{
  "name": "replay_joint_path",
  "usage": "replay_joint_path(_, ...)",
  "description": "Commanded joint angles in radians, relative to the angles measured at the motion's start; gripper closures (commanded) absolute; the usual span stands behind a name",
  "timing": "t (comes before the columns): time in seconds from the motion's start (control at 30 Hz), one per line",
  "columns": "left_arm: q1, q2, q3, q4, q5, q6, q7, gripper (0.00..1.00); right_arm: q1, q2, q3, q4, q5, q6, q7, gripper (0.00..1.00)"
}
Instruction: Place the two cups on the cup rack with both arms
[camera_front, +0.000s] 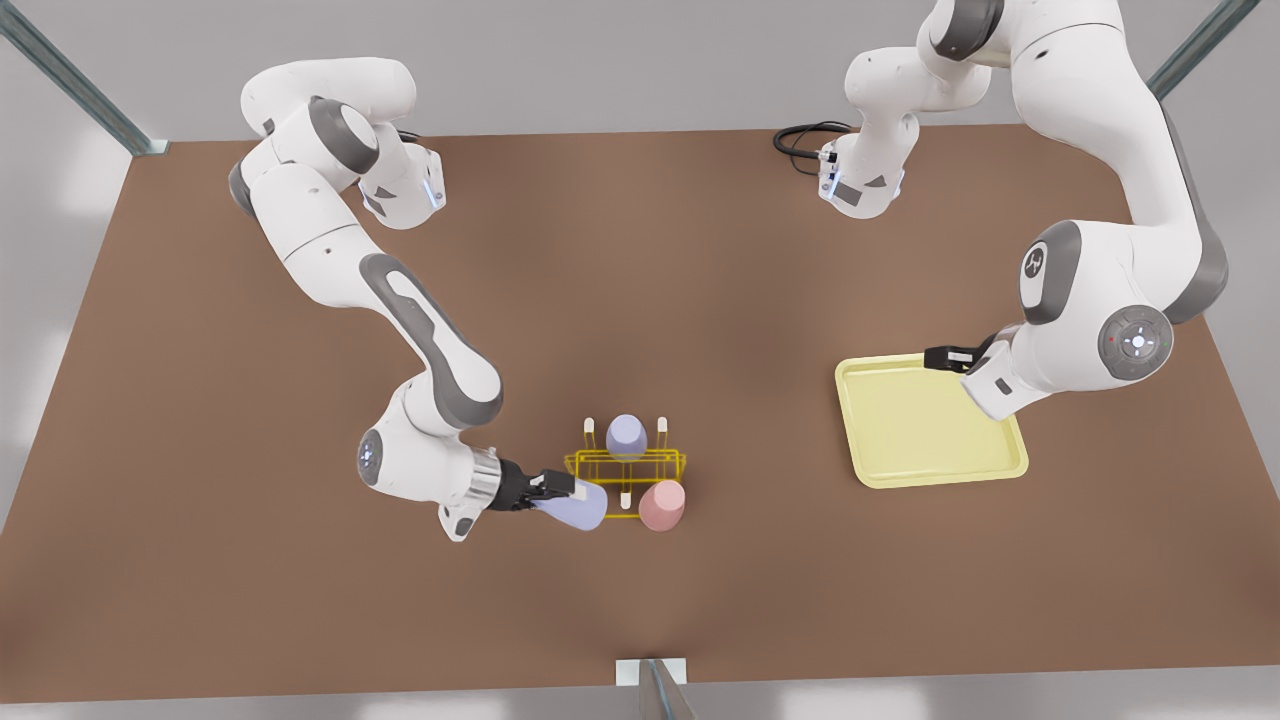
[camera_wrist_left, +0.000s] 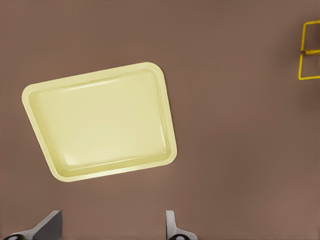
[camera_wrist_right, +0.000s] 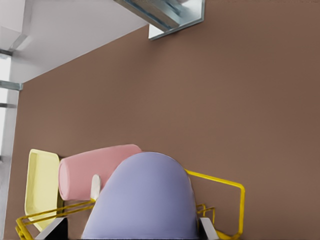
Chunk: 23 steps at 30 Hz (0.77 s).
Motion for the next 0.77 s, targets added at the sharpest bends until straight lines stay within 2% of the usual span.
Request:
replay_joint_path(0.0, 0.001, -0.001, 0.000, 0.001, 0.001, -0.001, 0.041, 0.00, 0.000, -0.001, 0.002, 0.002, 0.001, 0.014, 0.010, 0.00)
replay_joint_path(0.17, 0.001, -0.001, 0.000, 0.001, 0.003, 0.001, 0.041, 0.00, 0.000, -0.003, 0.015, 0.049, 0.001, 0.002, 0.019, 0.00)
replay_joint_path(0.23, -0.001, -0.001, 0.000, 0.001, 0.001, 0.001, 0.041, 0.00, -0.009, -0.087, -0.024, 0.060, -0.035, -0.139, 0.048, 0.00)
replay_joint_path(0.27, -0.001, -0.001, 0.000, 0.001, 0.003, 0.001, 0.041, 0.00, -0.026, -0.131, -0.063, 0.060, -0.140, -0.252, 0.064, 0.00)
replay_joint_path(0.37, -0.001, -0.001, 0.000, 0.001, 0.001, 0.001, 0.041, 0.00, -0.100, -0.286, -0.075, 0.054, -0.732, -0.642, 0.067, 0.00)
replay_joint_path(0.4, -0.001, -0.001, 0.000, 0.001, 0.003, -0.001, 0.041, 0.00, -0.094, -0.331, -0.077, 0.053, -0.827, -0.724, 0.076, 0.00)
replay_joint_path(0.47, -0.001, -0.001, 0.000, 0.001, 0.001, 0.001, 0.041, 0.00, -0.133, -0.444, -0.091, 0.083, -0.777, -0.900, 0.093, 0.00)
replay_joint_path(0.53, -0.004, -0.001, 0.000, 0.001, 0.001, -0.001, 0.040, 0.00, -0.117, -0.604, -0.163, 0.062, -0.700, -0.987, 0.079, 0.00)
replay_joint_path(0.57, -0.004, -0.001, 0.000, 0.001, 0.001, -0.001, 0.040, 0.00, -0.097, -0.622, -0.213, 0.059, -0.646, -1.009, 0.077, 0.00)
replay_joint_path(0.6, -0.004, -0.001, 0.000, 0.001, 0.001, -0.001, 0.040, 0.00, -0.098, -0.690, -0.245, -0.025, -0.617, -0.995, 0.076, 0.00)
replay_joint_path(0.73, -0.004, -0.001, 0.000, -0.001, 0.003, -0.001, 0.040, 0.00, -0.095, -0.748, -0.276, -0.102, -0.600, -0.955, 0.071, 0.00)
